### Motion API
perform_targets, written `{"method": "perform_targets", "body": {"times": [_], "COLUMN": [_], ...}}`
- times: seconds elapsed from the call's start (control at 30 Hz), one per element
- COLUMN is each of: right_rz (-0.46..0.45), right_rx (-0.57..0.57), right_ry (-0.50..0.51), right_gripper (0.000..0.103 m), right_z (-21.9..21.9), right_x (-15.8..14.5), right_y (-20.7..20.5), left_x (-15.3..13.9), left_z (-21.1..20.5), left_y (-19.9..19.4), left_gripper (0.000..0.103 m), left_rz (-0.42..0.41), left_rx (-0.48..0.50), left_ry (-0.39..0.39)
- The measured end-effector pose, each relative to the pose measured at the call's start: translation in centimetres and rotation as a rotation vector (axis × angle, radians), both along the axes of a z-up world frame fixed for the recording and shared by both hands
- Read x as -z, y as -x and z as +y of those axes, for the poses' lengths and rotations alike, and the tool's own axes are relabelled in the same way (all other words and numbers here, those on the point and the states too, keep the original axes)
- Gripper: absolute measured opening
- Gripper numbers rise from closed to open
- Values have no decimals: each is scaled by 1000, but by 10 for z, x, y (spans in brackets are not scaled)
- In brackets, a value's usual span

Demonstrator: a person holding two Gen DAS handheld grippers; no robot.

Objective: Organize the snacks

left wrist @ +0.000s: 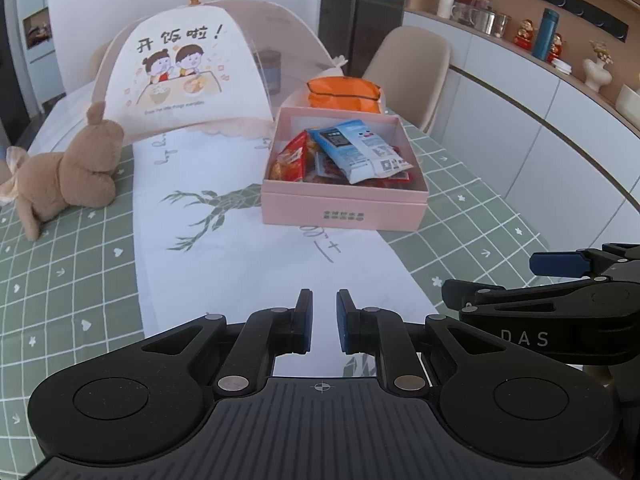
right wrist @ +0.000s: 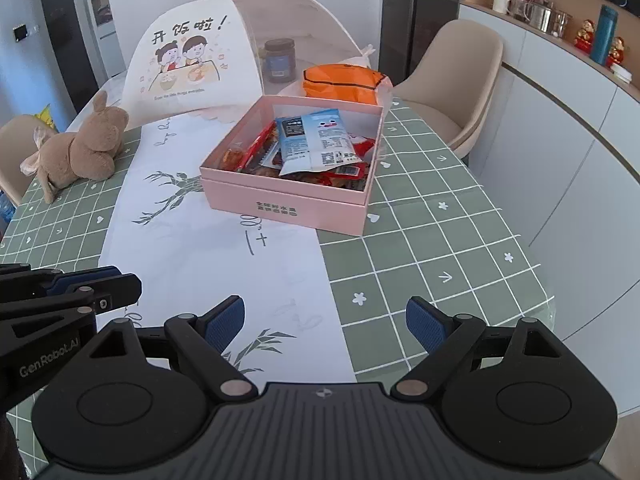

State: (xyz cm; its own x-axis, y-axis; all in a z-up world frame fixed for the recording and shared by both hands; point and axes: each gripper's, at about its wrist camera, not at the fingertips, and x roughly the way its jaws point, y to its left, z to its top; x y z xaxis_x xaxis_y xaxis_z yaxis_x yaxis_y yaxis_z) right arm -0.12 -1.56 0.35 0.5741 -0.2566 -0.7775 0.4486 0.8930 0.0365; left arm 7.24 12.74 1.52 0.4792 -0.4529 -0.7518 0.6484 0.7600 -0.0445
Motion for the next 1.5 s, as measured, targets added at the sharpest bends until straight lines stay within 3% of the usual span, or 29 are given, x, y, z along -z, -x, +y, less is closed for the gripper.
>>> {"method": "perform_targets", "body": {"times": [1.5], "right_rz": [-19], "right_rx": [-18], "right_ry": [-13], "right_gripper": [89], "right_z": [-2], "right_x": [-5], "right_y": [-5], "left_x": [0], "left_z": [-2], "left_y": [0], "left_gripper": [16], "left_rz": [-17], "left_rx": [7], "left_ry": [8]}}
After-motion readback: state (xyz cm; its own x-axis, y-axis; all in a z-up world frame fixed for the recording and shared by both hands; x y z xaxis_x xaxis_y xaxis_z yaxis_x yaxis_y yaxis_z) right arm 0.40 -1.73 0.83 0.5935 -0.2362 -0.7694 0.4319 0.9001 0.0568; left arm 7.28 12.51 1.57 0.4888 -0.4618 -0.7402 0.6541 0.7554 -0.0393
